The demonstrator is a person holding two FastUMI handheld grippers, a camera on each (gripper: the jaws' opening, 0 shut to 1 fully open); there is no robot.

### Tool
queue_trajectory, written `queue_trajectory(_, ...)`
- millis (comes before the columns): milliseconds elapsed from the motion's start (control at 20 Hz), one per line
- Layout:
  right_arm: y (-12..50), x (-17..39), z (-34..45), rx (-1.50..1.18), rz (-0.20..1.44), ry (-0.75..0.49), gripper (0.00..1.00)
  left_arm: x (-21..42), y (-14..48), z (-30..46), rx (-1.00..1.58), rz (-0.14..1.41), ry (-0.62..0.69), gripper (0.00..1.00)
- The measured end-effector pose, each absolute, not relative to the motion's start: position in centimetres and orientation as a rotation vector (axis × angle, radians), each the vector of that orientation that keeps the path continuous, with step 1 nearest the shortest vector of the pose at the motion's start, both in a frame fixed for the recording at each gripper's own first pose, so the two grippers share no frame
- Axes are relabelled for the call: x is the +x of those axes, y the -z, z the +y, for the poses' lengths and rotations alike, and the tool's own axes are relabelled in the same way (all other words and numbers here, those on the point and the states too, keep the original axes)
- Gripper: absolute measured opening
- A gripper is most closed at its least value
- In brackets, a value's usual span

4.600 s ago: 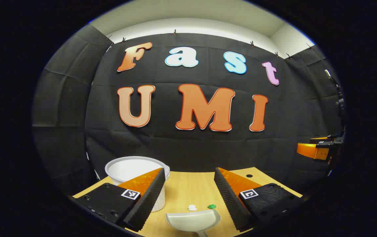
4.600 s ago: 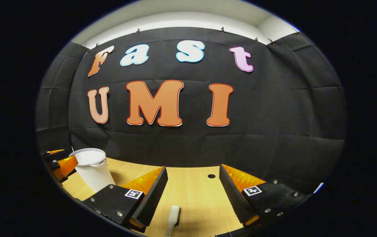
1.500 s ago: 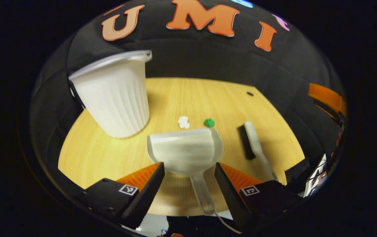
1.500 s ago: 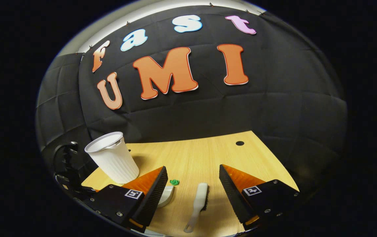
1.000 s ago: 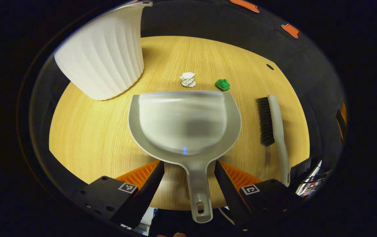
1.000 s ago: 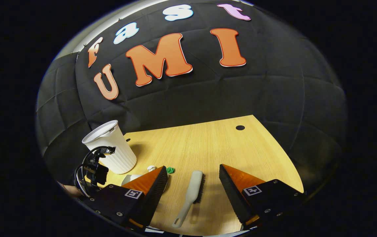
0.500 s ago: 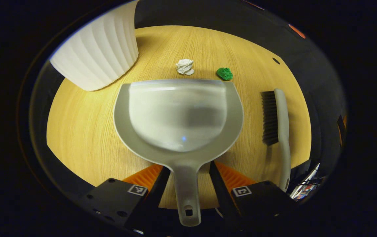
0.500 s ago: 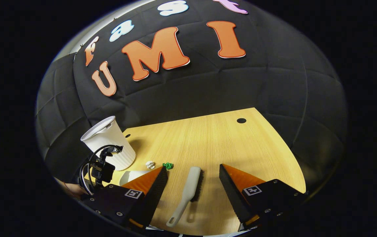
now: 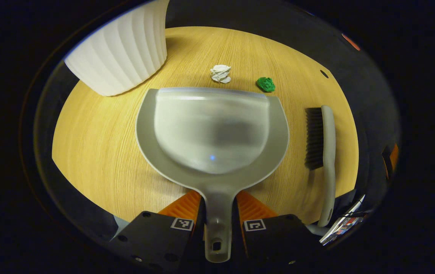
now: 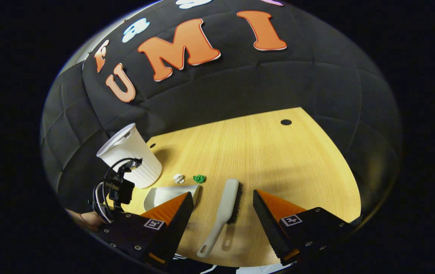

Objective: Pick up the small broom and dustpan from the desktop, sweep the trash into the dustpan with the broom, and then empty the trash into the garbage bin.

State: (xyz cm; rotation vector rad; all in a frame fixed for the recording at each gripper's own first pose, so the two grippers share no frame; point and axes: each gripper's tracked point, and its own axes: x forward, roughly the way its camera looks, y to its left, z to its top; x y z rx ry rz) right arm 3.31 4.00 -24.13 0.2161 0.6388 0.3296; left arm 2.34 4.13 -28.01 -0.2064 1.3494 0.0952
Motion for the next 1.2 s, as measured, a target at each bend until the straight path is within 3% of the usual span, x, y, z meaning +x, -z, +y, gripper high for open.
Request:
queue_trajectory(250, 29.8, 0.8, 5.8, 0.167, 0.876, -0.346, 0.95, 1.2, 25.4, 3.3, -0.098, 1.273, -0.034, 0.32)
queue_trajectory(550, 37.0, -0.1, 6.6, 0.029, 1.085, -0.274, 0.96, 0.9, 24.9, 3.8, -0.086, 1.270, 0.009, 0.32)
queue_trajectory(950, 39.1, -0.3, 8.5, -0.035, 1.189, -0.241, 0.93, 1.0, 24.4, 4.9, -0.053, 1.220, 0.066, 0.32)
queue_trajectory(1050, 39.7, -0.3, 8.7, -0.055, 1.211, -0.232, 0.89, 1.0, 24.3, 4.9, -0.063, 1.216, 0.078, 0.32)
queue_trajectory(1200, 40.7, -0.3, 8.8, -0.087, 1.246, -0.210, 0.61, 0.7, 23.6, 5.6, -0.071, 1.217, 0.089, 0.32)
